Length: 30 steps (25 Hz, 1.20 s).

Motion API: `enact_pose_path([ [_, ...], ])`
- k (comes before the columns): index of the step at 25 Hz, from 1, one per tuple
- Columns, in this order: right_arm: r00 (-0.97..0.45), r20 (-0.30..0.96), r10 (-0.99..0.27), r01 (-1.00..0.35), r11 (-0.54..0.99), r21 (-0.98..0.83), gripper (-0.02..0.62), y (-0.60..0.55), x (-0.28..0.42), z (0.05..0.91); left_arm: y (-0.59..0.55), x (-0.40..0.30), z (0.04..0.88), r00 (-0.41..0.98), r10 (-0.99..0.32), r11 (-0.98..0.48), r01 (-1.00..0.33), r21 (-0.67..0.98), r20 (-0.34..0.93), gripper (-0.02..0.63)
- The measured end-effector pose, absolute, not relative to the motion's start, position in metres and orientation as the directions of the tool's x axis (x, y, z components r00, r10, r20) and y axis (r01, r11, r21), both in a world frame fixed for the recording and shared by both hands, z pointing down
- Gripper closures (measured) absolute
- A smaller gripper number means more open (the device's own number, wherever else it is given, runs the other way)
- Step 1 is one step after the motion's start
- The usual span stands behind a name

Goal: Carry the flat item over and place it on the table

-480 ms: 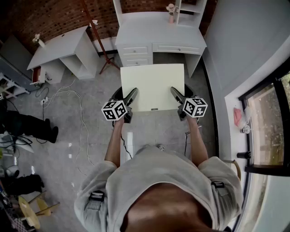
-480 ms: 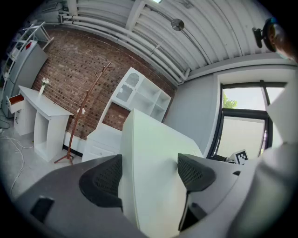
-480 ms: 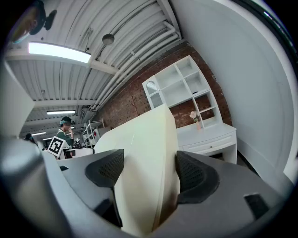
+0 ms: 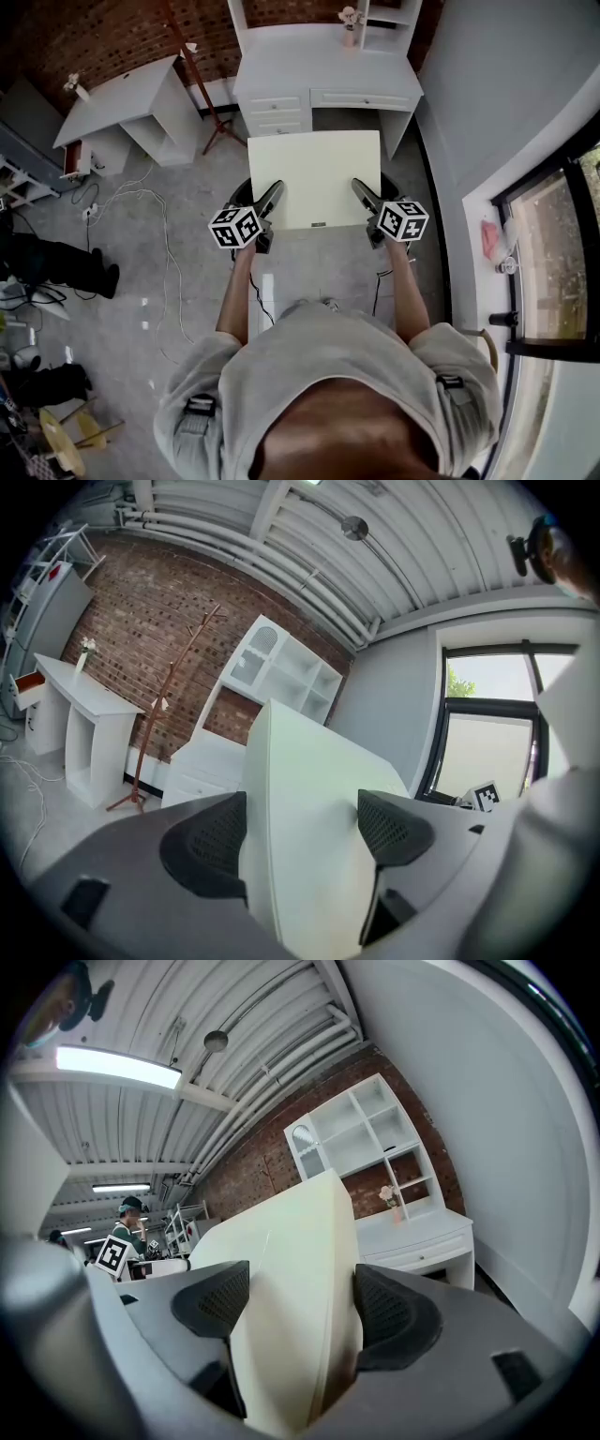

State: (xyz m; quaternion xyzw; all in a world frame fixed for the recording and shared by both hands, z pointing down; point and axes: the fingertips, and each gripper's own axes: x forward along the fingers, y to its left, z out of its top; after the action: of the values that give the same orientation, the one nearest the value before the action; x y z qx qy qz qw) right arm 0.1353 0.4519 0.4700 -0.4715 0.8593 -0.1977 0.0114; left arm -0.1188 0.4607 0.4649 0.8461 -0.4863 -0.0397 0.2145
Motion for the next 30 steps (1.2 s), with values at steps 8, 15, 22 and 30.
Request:
enact_pose_path([
  [8, -0.553, 0.164, -0.817, -0.803, 0.469, -0.368, 0.225, 0.446, 0.152, 0.470, 0.454, -0.102, 0.462, 0.526, -0.838, -0.439, -0.809, 0.390, 0.149, 0.229],
  [15, -0.556, 0.172, -0.813, -0.800, 0.468, -0.376, 0.225, 0.442, 0.172, 0.474, 0.449, -0.083, 0.466, 0.523, -0.837, -0.431, -0.811, 0.395, 0.162, 0.229],
  [22, -0.562, 0.179, -0.807, -0.797, 0.471, -0.380, 0.225, 0.439, 0.191, 0.479, 0.448, -0.064, 0.472, 0.516, -0.840, -0.422, -0.815, 0.398, 0.167, 0.229],
  [30, -0.566, 0.185, -0.803, -0.793, 0.470, -0.388, 0.225, 0.425, 0.202, 0.489, 0.435, -0.053, 0.482, 0.512, -0.840, -0.412, -0.817, 0.402, 0.180, 0.229],
])
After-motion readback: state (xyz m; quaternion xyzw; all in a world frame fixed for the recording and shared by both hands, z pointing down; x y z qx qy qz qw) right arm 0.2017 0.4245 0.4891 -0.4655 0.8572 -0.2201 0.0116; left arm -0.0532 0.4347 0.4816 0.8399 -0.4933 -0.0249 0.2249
